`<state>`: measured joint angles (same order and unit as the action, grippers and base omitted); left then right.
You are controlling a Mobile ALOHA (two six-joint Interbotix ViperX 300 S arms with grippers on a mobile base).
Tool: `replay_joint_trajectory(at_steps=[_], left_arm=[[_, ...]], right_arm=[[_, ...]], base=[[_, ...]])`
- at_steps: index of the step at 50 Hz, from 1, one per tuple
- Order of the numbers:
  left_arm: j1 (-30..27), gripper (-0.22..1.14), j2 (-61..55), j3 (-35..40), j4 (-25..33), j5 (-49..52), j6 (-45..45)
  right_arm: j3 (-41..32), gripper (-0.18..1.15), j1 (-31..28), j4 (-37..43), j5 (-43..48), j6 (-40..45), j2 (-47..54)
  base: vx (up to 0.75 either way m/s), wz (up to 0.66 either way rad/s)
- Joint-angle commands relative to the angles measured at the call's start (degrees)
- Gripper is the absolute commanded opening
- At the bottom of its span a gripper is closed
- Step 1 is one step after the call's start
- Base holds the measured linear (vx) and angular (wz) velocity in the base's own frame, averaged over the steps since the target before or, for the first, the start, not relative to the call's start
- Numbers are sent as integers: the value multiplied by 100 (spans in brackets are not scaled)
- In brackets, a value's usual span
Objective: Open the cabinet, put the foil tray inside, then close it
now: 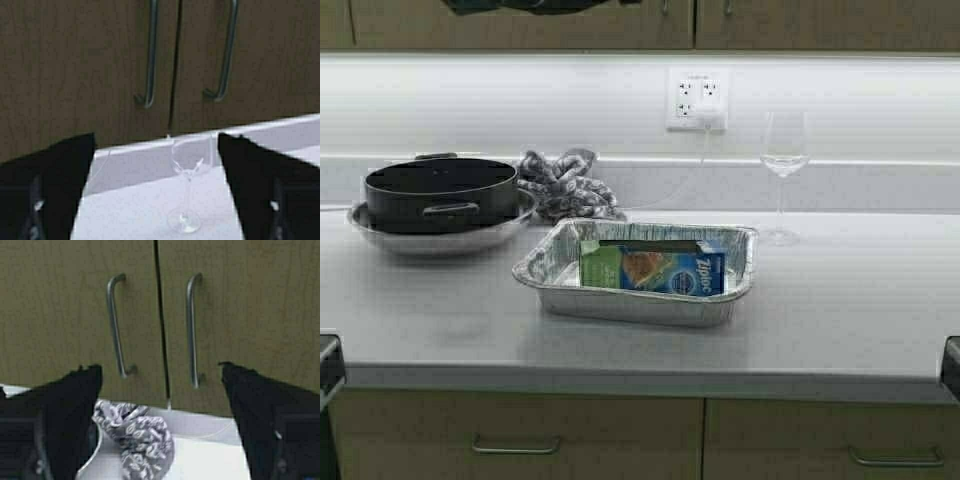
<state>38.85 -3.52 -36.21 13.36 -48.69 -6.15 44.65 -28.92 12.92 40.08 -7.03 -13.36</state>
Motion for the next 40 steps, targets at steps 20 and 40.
replay_joint_trajectory(at_steps=[20, 40], left_arm=[[-70, 101, -1907, 2795, 545, -272, -211], [-132, 86, -2127, 3155, 580, -229, -220]], right_arm=[[-2373, 101, -18, 1617, 202, -1784, 1740], [-2777, 86, 62, 1714, 0, -1793, 2171]], base=[[0, 0], [0, 0]])
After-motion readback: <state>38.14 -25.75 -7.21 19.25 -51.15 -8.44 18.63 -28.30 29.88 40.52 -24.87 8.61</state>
